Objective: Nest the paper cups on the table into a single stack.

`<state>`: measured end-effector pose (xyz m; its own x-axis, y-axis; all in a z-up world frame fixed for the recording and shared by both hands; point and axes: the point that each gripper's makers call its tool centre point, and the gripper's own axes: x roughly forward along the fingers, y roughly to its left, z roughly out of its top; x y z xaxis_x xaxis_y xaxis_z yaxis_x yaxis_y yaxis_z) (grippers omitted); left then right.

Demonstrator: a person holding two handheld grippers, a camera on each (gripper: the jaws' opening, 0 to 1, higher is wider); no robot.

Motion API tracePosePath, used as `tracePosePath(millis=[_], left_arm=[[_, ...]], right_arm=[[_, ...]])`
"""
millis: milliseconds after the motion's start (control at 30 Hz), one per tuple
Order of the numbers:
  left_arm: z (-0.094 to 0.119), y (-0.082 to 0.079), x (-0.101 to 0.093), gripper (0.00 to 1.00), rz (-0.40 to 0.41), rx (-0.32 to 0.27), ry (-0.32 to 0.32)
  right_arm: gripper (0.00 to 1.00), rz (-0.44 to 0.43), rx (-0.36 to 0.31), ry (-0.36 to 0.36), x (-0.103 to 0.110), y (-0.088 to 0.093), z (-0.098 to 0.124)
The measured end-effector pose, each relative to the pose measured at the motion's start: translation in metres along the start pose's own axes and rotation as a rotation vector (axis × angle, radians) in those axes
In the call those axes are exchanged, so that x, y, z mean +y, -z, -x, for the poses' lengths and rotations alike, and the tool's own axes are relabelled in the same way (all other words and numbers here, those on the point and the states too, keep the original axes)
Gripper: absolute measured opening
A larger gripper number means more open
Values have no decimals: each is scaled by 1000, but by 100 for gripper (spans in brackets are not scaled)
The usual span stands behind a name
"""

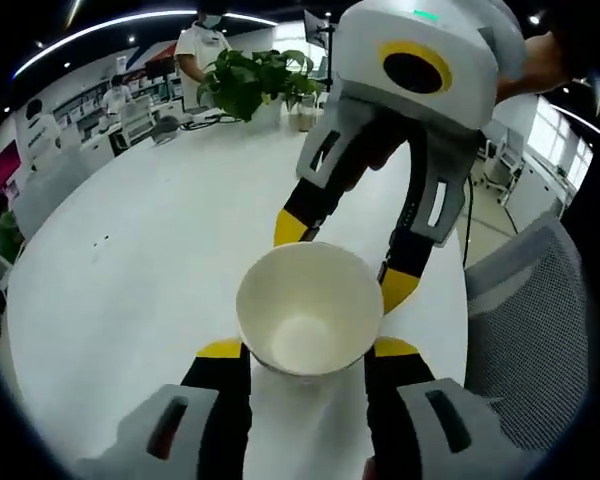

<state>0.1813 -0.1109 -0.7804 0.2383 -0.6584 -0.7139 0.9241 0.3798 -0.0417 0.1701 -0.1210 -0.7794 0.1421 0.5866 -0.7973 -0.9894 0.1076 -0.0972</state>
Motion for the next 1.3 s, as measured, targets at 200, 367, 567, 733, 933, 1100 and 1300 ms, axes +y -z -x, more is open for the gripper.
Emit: tracePosePath(millis=[200,367,567,733,933,1100,1300], left_arm=[[-2,-9,33,43,-11,3,-12],[-5,-12,56,43,1,4,-19],[-7,-9,74,43,7,19,-12],[-7,-9,75,44,10,23,-9],[-9,-8,77,51,26,19,-20],[-3,-4,74,54,38,16,-29],[13,8,72,57,165,-64,-60]], right_arm=[[37,5,-4,20,-43,-3,-10],[36,-10,-13,28,-61,-6,-15],[36,-13,-14,28,-73,-9,-20],[36,-16,-18,25,-72,-10,-19],[38,-43,6,28,-73,-5,-20],[40,-64,0,59,-75,1,-13],[45,-155,-15,100,-76,15,0]])
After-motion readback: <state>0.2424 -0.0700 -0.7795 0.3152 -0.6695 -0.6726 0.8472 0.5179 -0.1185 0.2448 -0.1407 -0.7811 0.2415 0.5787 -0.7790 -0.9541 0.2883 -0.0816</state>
